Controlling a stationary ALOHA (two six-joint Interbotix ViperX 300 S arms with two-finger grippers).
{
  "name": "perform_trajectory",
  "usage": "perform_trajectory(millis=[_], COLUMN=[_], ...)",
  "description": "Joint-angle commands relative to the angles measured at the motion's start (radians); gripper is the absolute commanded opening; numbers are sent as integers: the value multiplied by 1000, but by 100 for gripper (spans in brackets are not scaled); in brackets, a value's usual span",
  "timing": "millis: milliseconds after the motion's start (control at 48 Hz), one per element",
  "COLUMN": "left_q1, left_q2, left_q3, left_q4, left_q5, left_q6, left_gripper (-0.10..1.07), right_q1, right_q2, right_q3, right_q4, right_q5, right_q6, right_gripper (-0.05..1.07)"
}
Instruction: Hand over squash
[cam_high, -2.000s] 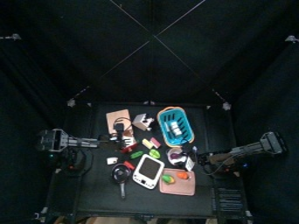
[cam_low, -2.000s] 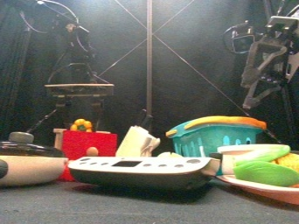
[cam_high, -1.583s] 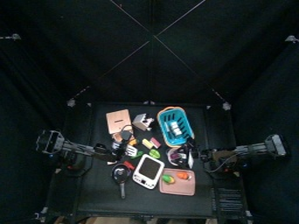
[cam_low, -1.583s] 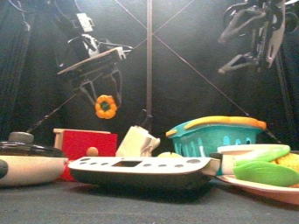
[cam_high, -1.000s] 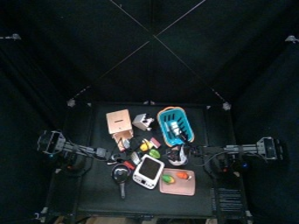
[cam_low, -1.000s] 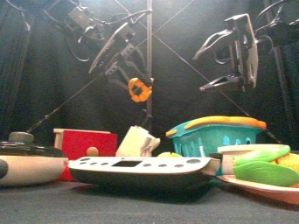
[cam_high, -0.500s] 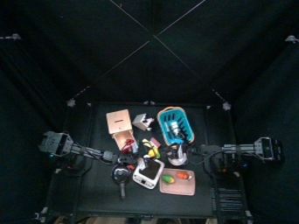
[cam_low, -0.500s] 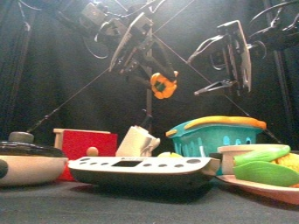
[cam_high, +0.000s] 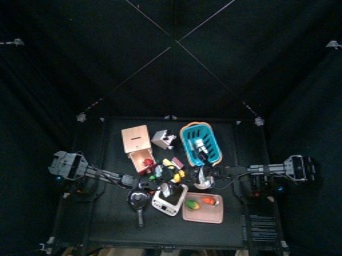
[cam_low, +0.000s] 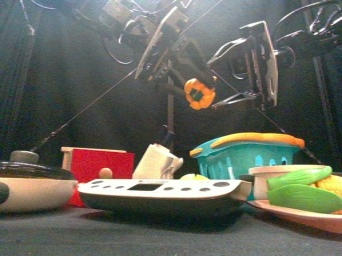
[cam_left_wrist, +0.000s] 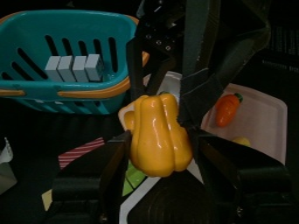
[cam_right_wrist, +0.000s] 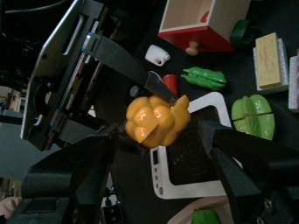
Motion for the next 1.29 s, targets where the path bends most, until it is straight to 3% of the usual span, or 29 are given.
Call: perform_trajectory(millis=[0, 458, 812, 979, 1271], left_q1=[-2, -2, 5, 9, 15], left_q2=[-6, 38, 34, 35, 41], left_q3=[-35, -75, -78, -83, -103], left_q4=[5, 9, 6, -6, -75], left_q5=[0, 5, 20, 15, 25], left_q6=[-2, -2, -3, -9, -3], left_gripper=[82, 82, 83, 83, 103], right_q1=[2, -5, -5, -5, -12], right_q2=[-9, 72, 64, 60, 34], right_q3=[-28, -55, -43, -38, -35], right_q4=[-3, -3, -5, -11, -12], right_q5=[-6, -3, -2, -2, -3], right_q6=[2, 2, -3, 0, -5], right_gripper=[101, 99, 72, 69, 69])
